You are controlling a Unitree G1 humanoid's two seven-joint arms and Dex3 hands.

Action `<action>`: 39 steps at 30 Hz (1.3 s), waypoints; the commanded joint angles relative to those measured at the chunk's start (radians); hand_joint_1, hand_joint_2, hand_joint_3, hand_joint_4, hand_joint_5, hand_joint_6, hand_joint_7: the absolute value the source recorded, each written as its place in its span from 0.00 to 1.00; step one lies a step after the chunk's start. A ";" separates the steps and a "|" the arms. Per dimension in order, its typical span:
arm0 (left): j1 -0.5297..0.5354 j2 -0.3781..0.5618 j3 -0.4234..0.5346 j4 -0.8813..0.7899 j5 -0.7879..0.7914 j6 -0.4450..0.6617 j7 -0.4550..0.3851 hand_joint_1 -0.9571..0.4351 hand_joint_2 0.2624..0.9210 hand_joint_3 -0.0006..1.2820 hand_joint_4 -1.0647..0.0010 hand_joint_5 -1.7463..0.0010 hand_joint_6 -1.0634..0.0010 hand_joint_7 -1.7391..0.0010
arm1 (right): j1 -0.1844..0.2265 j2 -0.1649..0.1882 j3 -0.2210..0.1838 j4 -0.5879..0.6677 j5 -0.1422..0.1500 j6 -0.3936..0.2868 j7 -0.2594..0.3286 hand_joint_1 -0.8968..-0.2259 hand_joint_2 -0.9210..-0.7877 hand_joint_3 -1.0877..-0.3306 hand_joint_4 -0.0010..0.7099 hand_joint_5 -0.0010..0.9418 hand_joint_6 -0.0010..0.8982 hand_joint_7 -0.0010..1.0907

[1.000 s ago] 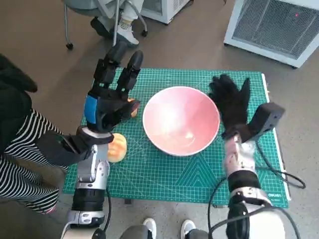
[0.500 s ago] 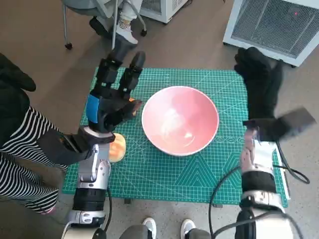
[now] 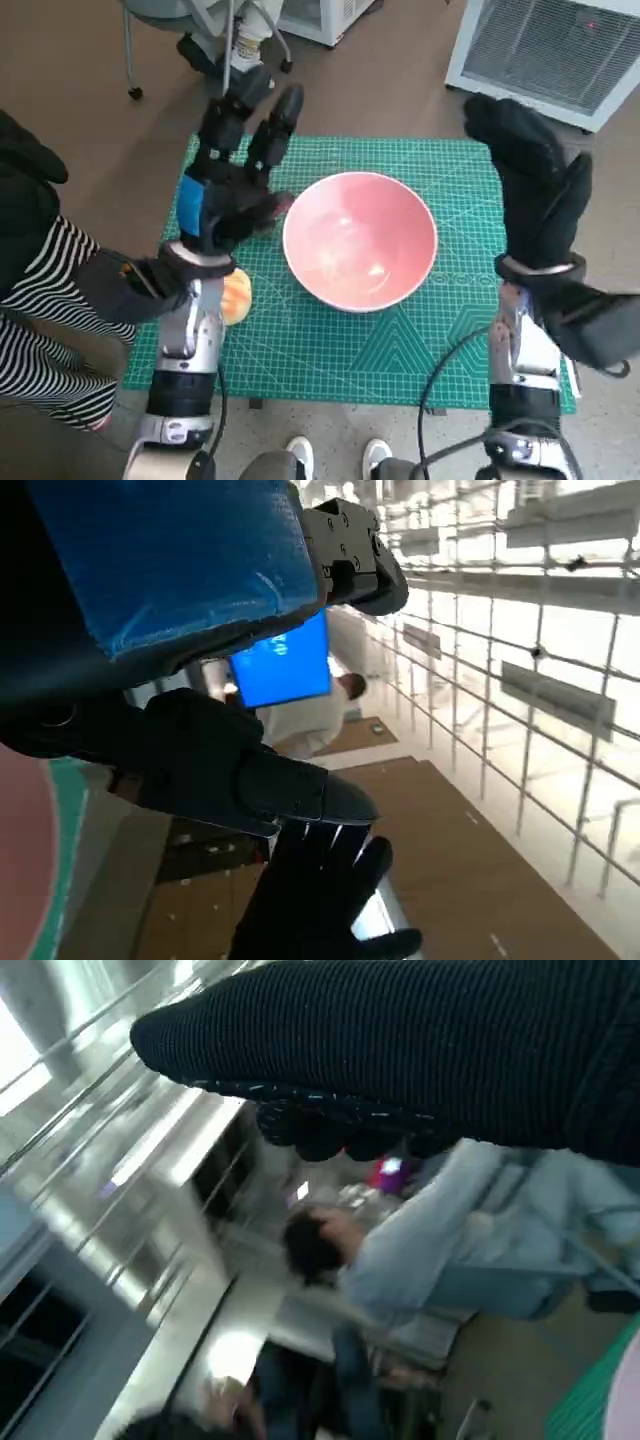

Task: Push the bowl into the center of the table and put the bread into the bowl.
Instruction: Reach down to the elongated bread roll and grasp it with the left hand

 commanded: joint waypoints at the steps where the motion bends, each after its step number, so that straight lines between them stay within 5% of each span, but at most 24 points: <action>1: -0.024 0.027 0.003 -0.007 0.002 -0.008 -0.021 0.38 1.00 0.06 0.79 1.00 1.00 0.62 | 0.033 -0.013 0.015 -0.029 0.003 0.015 0.013 0.24 0.00 0.53 0.22 0.02 0.22 0.23; 12: -0.068 0.129 0.014 0.031 0.046 -0.033 -0.075 0.39 0.97 0.05 0.82 1.00 1.00 0.64 | 0.034 -0.012 0.027 -0.038 -0.002 0.025 0.004 0.23 0.00 0.53 0.24 0.02 0.21 0.24; 14: -0.085 0.176 0.008 0.058 0.109 -0.076 -0.073 0.43 0.95 0.04 0.84 1.00 1.00 0.68 | 0.033 -0.010 0.029 -0.038 -0.001 0.029 0.002 0.23 0.00 0.53 0.25 0.02 0.21 0.24; 18: -0.130 0.353 -0.052 0.085 0.490 -0.167 0.064 0.55 0.87 0.02 0.90 1.00 1.00 0.79 | 0.034 -0.008 0.028 -0.042 0.004 0.039 -0.001 0.23 0.00 0.53 0.25 0.02 0.21 0.25; 27: -0.233 0.502 -0.125 0.114 0.647 0.039 0.000 0.81 0.81 0.01 0.92 1.00 0.91 0.86 | 0.034 0.008 0.030 -0.034 0.009 0.041 -0.007 0.23 0.00 0.53 0.25 0.01 0.20 0.26; 39: -0.335 0.538 -0.209 0.231 0.669 0.175 -0.080 0.82 0.81 0.00 0.89 1.00 0.77 0.94 | 0.037 0.022 0.025 -0.015 0.019 0.035 -0.008 0.27 0.00 0.53 0.25 0.01 0.21 0.27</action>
